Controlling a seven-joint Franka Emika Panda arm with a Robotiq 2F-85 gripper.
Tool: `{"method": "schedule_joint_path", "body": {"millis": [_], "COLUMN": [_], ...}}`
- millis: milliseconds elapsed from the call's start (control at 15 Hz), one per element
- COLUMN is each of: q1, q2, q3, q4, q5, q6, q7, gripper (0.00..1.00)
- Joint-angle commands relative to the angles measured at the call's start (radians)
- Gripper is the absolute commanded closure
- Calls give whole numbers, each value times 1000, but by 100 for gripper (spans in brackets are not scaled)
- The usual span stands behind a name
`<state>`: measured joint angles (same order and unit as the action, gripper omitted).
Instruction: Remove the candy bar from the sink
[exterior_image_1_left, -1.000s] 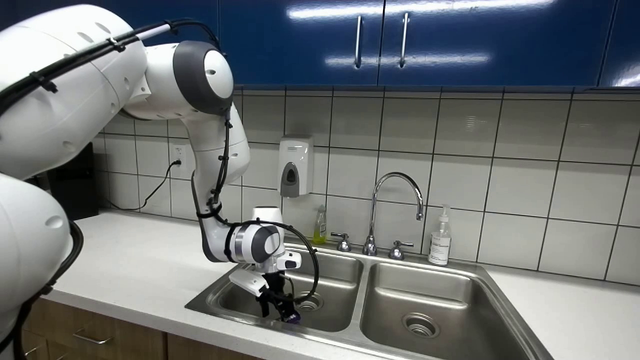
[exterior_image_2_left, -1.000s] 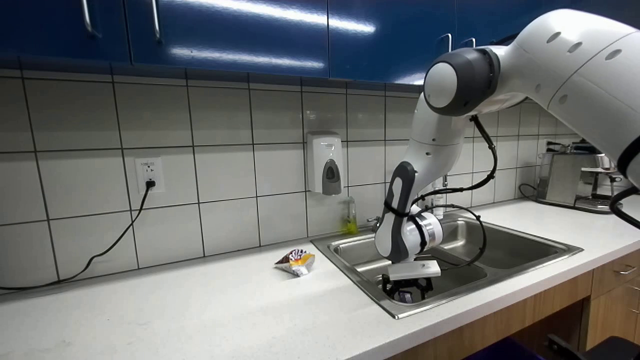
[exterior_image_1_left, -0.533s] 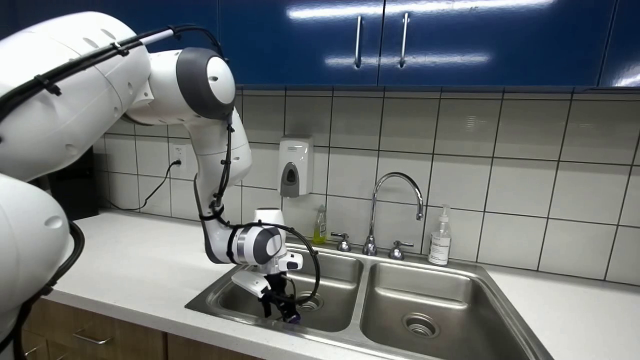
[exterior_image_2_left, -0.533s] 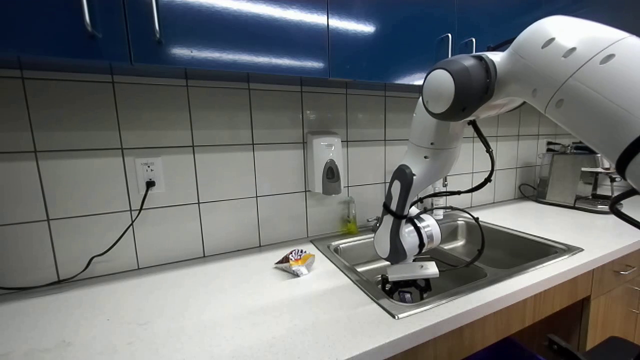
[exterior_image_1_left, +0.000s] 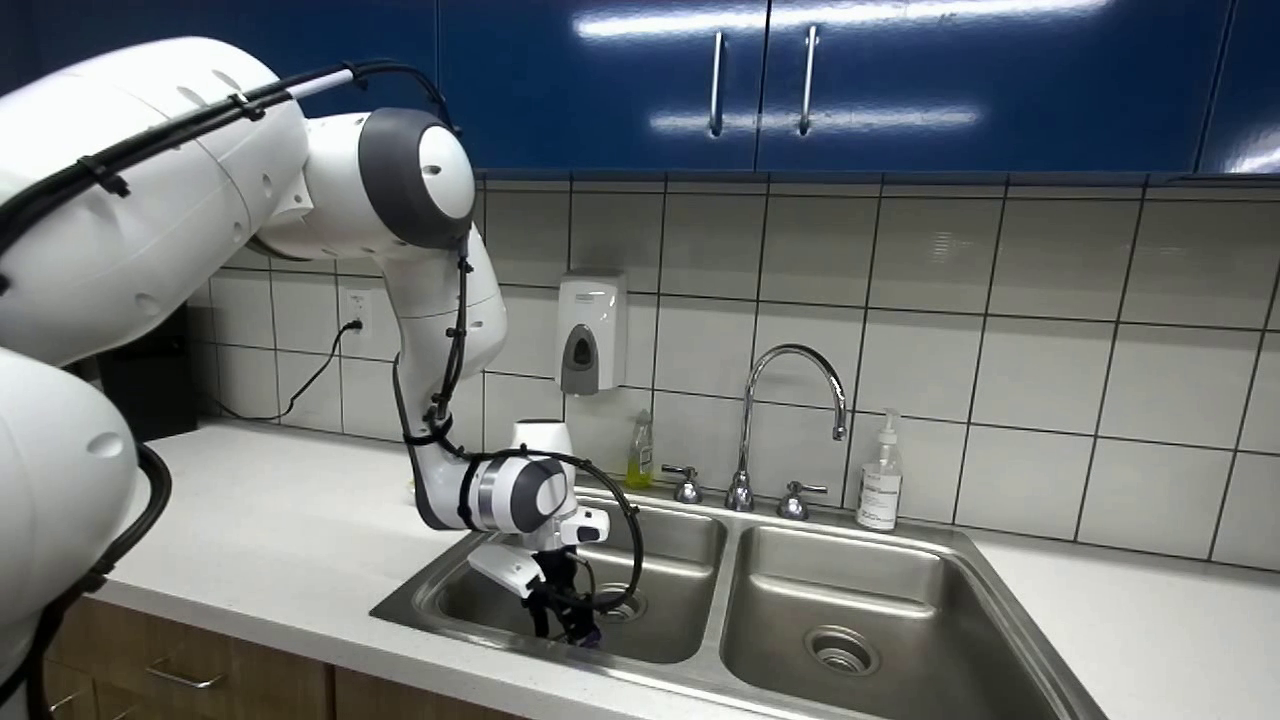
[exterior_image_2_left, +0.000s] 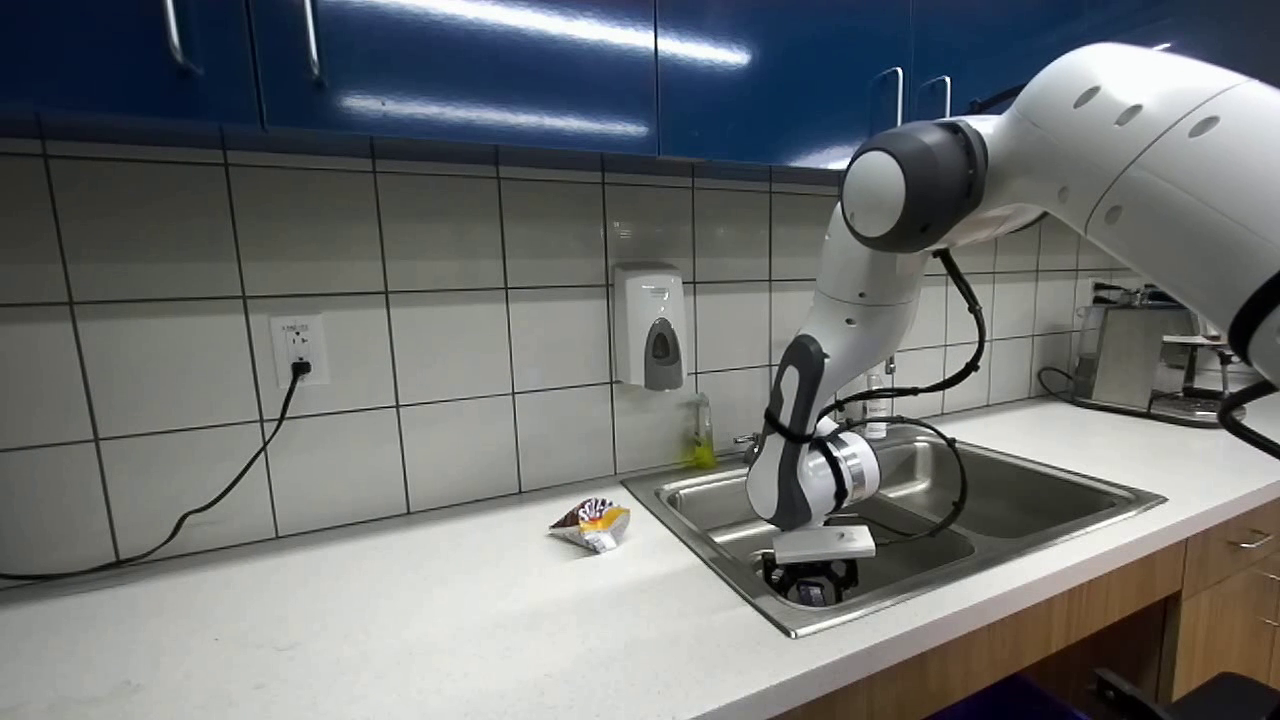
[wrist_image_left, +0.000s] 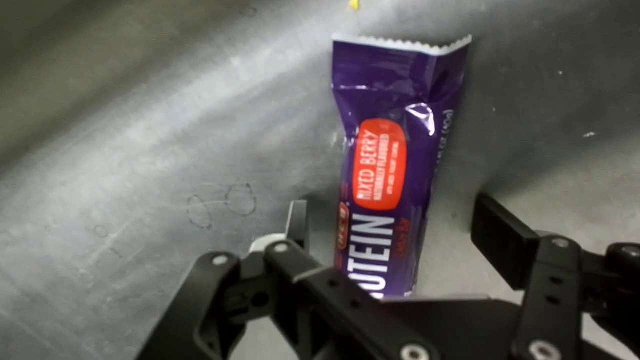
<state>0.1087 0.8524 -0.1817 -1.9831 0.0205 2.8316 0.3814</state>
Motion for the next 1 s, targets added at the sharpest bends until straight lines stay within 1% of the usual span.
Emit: {"method": "schedule_joint_path", "body": {"millis": [0,267,333,600,733,933], "q1": [-27,-30,-30,-31,-21,10], "q2": [16,19,20,20,10,-19], "q3": [16,17,17,17,11,-16], "q4": [28,37,39,42,42,42], "q5": [28,35,37,41,37,22], "q6": [-5,-6,-7,-14,-22,-48], "q7": [-35,-36,-36,-36,-31,-17], "gripper": [47,78,81,81,81,81]}}
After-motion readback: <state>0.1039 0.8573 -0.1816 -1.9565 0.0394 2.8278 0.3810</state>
